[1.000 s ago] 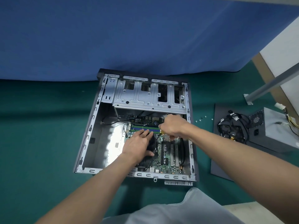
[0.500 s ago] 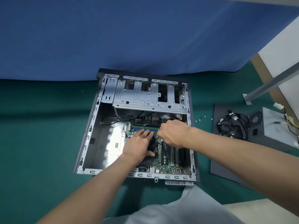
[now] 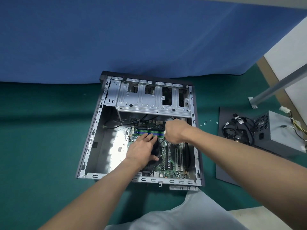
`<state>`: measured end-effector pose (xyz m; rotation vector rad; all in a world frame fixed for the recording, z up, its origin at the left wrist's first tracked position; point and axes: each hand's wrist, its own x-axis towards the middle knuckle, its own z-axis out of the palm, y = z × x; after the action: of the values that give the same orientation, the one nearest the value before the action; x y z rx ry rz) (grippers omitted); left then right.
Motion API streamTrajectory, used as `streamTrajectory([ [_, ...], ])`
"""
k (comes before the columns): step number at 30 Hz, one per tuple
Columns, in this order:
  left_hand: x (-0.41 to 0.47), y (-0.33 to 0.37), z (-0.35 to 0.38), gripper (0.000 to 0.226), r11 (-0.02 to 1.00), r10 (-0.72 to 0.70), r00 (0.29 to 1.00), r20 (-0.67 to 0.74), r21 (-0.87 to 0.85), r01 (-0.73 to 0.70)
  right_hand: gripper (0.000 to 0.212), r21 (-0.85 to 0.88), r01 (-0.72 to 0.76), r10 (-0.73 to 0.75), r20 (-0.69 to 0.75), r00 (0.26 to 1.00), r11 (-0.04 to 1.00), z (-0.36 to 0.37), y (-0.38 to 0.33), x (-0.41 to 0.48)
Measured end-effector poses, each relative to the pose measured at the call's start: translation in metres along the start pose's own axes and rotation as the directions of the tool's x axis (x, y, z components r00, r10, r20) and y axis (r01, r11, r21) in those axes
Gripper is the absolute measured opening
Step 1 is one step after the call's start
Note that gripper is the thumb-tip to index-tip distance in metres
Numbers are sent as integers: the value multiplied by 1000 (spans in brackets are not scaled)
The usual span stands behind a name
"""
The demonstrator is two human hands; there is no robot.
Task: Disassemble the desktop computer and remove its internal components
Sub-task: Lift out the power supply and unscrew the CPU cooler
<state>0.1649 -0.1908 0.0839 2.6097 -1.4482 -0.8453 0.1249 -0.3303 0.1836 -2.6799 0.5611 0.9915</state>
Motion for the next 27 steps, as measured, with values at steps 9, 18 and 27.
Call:
streamTrajectory([
  [9,-2,0,-1,93,1000,3,1000,1,-7,-3,16,-170,196,-216,-107,971,966,2,2,-1],
  [18,-2,1,-1,92,1000,0,1000,6,-18,0,24,357,-242,168,225,960,902,-4,5,10],
  [27,-3,0,0,90,1000,7,1000,-22,-23,-7,18,-558,351,-425,-2,905,751,3,1,-8],
])
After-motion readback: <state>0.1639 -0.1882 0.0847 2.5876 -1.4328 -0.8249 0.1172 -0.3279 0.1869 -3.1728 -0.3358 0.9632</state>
